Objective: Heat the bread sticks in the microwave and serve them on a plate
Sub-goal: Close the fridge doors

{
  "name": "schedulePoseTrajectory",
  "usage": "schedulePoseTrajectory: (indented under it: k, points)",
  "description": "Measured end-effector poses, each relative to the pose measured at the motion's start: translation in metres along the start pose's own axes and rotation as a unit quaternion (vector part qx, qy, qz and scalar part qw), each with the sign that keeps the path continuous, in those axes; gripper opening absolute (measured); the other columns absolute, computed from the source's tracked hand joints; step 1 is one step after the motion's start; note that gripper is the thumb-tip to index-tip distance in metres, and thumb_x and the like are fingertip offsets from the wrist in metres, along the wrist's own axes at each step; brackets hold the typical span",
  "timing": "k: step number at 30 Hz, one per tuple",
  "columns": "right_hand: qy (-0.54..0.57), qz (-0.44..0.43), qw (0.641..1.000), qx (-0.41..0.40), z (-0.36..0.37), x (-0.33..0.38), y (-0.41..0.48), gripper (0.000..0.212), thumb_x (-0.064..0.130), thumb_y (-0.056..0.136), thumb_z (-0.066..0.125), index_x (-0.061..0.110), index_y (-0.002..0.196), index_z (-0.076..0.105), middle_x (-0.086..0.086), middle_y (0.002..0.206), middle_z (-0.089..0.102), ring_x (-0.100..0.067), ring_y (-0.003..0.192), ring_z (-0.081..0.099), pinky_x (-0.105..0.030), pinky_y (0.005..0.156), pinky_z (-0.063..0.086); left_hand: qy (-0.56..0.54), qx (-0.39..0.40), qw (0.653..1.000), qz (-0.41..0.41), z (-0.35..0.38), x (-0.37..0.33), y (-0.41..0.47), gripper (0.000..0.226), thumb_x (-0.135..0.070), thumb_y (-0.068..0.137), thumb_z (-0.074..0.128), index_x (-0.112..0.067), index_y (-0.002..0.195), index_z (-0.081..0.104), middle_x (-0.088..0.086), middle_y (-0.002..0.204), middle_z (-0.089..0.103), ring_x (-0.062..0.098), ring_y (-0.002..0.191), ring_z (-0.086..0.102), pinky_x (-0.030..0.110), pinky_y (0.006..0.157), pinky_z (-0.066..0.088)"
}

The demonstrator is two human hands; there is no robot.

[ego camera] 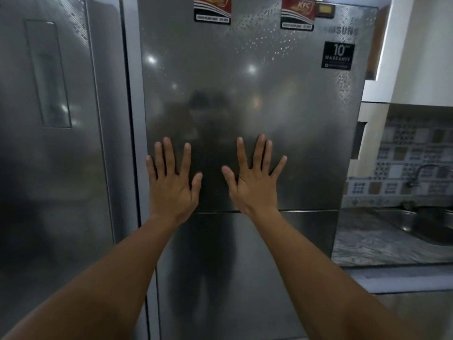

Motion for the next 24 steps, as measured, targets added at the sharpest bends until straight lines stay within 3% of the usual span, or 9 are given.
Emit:
schedulePoseTrajectory:
  k: [6,10,15,24]
  points:
    - [-0.004,0.007,0.999,0.041,-0.01,0.006,-0.002,0.072,0.063,0.1,0.016,0.031,0.154,-0.02,-0.014,0.159,-0.03,-0.033,0.146,-0.028,-0.07,0.112,-0.008,-0.003,0.041,0.999,-0.007,-0.008,0.0,-0.001,0.075,-0.053,0.103,0.027,-0.018,0.16,-0.006,0.022,0.164,-0.016,0.038,0.152,-0.016,0.058,0.122,-0.002]
    - [0.021,0.014,0.997,0.074,-0.024,0.02,-0.007,0.079,0.054,0.1,0.032,0.026,0.155,-0.018,-0.019,0.159,-0.027,-0.039,0.146,-0.024,-0.069,0.113,-0.003,0.002,0.089,0.996,-0.001,-0.026,0.004,-0.004,0.074,-0.053,0.104,0.028,-0.024,0.159,-0.011,0.016,0.164,-0.024,0.034,0.151,-0.021,0.057,0.123,-0.002]
    - [0.062,0.002,0.991,0.122,-0.043,0.039,-0.012,0.078,0.04,0.101,0.041,0.022,0.157,-0.009,-0.018,0.162,-0.016,-0.037,0.15,-0.013,-0.066,0.116,0.002,-0.012,0.141,0.99,0.003,-0.06,0.016,-0.007,0.067,-0.049,0.105,0.025,-0.026,0.16,-0.004,0.016,0.166,-0.015,0.033,0.153,-0.014,0.053,0.124,0.002]
    - [0.151,-0.097,0.972,0.152,-0.055,0.116,-0.018,0.063,0.03,0.106,0.03,0.019,0.158,-0.002,-0.013,0.165,-0.005,-0.03,0.152,-0.008,-0.058,0.12,0.004,0.052,0.147,0.986,-0.066,-0.132,0.084,-0.052,0.065,-0.043,0.106,0.025,-0.023,0.16,-0.003,0.018,0.166,-0.006,0.031,0.154,-0.009,0.048,0.125,0.001]
Point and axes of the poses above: each hand's wrist, its own y-axis towards the middle knuckle, its own z-axis out of the palm, x = y × z, the point moved 1 cm from there along y, towards the middle knuckle
